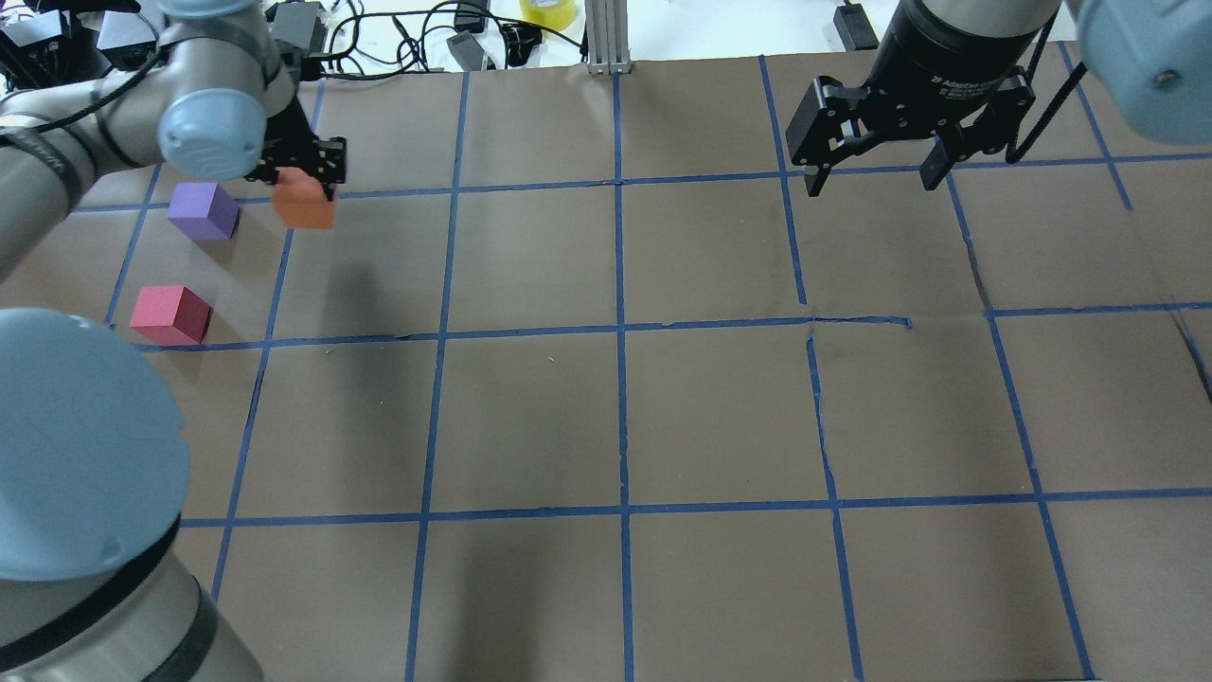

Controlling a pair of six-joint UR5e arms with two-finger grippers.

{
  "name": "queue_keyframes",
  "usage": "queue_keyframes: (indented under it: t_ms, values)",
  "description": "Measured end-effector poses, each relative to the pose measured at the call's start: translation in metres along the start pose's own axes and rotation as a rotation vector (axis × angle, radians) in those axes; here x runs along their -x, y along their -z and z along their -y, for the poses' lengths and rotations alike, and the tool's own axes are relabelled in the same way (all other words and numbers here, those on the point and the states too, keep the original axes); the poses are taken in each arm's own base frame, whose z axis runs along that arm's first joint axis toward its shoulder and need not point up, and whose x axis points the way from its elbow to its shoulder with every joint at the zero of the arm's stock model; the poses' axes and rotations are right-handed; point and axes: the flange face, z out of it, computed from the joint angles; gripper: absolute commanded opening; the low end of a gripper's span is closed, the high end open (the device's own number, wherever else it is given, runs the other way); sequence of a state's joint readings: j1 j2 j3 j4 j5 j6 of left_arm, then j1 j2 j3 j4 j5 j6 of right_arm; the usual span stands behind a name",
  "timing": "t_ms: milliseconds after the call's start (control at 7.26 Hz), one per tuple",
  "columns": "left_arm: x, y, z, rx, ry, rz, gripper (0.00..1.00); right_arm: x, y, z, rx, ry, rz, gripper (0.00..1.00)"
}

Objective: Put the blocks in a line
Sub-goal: 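Carry the orange cube with the left gripper toward the purple cube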

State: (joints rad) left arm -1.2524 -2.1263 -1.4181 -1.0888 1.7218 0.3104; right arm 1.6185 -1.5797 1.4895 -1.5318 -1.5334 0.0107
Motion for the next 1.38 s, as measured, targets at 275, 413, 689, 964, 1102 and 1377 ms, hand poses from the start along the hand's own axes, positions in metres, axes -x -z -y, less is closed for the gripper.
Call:
queue_keyframes:
  t_ms: [275,413,689,964,1102,1377]
  values:
    - [0.08,-0.018,-0.01,-0.004,0.008,0.011,0.0,0.0,0.0,0.001,-0.004,0.0,-0.003,1.0]
    - [0.093,-0.023,-0.012,-0.006,-0.033,0.01,0.0,0.0,0.0,0.001,-0.006,0.0,0.0,1.0]
    - [0.099,-0.027,-0.012,-0.015,-0.12,-0.01,0.0,0.0,-0.003,0.003,-0.003,-0.001,0.006,1.0]
    - [0.095,-0.028,-0.01,-0.046,-0.134,-0.073,0.0,0.0,-0.006,0.006,0.002,-0.001,0.007,1.0]
    - [0.095,-0.029,-0.011,-0.049,-0.131,-0.084,0.0,0.0,-0.008,0.007,0.006,-0.001,0.006,1.0]
    - [0.098,-0.035,-0.013,-0.042,-0.117,-0.089,0.0,0.0,-0.009,0.008,0.008,0.0,0.006,1.0]
